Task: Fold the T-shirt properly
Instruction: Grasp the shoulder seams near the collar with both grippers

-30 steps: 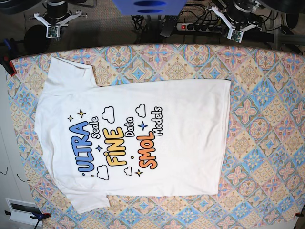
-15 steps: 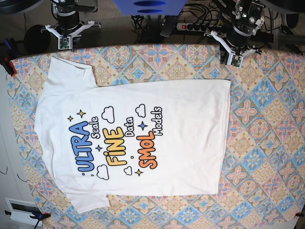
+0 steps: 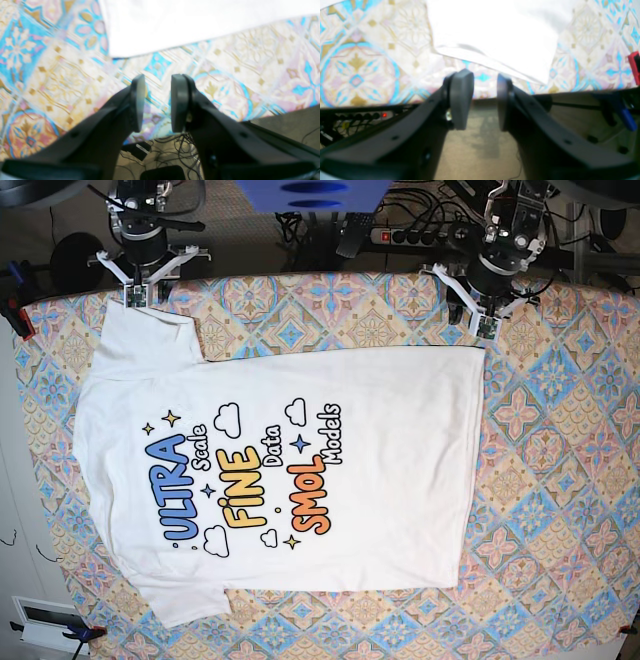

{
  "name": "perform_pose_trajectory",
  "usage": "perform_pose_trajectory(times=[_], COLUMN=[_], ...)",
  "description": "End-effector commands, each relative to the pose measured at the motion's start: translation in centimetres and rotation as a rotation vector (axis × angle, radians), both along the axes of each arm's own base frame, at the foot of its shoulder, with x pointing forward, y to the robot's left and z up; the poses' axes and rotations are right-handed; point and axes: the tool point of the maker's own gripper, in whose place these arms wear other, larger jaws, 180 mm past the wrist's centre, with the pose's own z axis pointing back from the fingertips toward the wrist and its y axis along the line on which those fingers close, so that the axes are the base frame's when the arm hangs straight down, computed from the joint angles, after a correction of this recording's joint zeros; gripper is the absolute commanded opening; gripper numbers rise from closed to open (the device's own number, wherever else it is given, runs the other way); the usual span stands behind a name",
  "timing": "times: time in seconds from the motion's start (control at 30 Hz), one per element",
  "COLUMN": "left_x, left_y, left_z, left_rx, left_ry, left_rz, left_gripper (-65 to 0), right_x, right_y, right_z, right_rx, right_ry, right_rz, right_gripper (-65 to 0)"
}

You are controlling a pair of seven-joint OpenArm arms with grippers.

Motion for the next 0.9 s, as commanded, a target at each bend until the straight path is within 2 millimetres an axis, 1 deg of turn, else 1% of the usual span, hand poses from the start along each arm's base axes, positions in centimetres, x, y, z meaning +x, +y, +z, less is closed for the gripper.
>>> perform_pose_trajectory(times=[0.0, 0.07, 0.2, 0.27, 0.33, 0.37, 0.5, 0.6, 0.7, 0.87], left_x=[0.9, 1.2, 1.3, 1.9, 2.4, 2.3, 2.2, 2.4, 2.6, 3.9], left_y=[0.2, 0.2, 0.2, 0.2, 0.0, 0.0, 2.2, 2.7, 3.2, 3.3], left_z=[0.9, 1.0, 1.0, 1.3, 1.3, 0.9, -0.4, -1.0, -0.9, 0.4], left_rx=[0.005, 0.005, 0.005, 0.0, -0.033, -0.053, -0.107, -0.213, -0.327, -0.509], left_ry=[-0.043, -0.048, -0.051, -0.064, -0.068, -0.055, -0.021, -0.004, -0.003, -0.038], left_rz=[-0.001, 0.0, 0.0, 0.002, 0.017, 0.031, 0.136, 0.223, 0.31, 0.415], left_gripper=[-46.8, -46.1, -38.0, -35.9, -35.9, -35.9, -35.8, -35.7, -35.8, -35.9], right_x=[0.9, 0.9, 1.2, 1.2, 1.2, 1.2, 1.3, 1.3, 1.3, 1.3], right_y=[-0.1, -0.2, -0.1, -0.1, -0.1, -0.1, -0.2, -0.2, -0.2, -0.2], right_z=[0.9, 0.7, 0.9, 0.9, 0.9, 0.9, 0.9, 0.9, 0.9, 0.9], right_rx=[-0.008, -0.007, -0.007, -0.007, -0.007, -0.007, -0.008, -0.008, -0.008, -0.008], right_ry=[-0.039, -0.026, -0.032, -0.032, -0.033, -0.033, -0.036, -0.036, -0.036, -0.036], right_rz=[0.007, 0.003, 0.003, 0.003, 0.003, 0.003, 0.003, 0.003, 0.003, 0.003], right_gripper=[-43.7, -41.1, -36.9, -36.5, -36.6, -36.7, -36.7, -36.7, -36.7, -36.8])
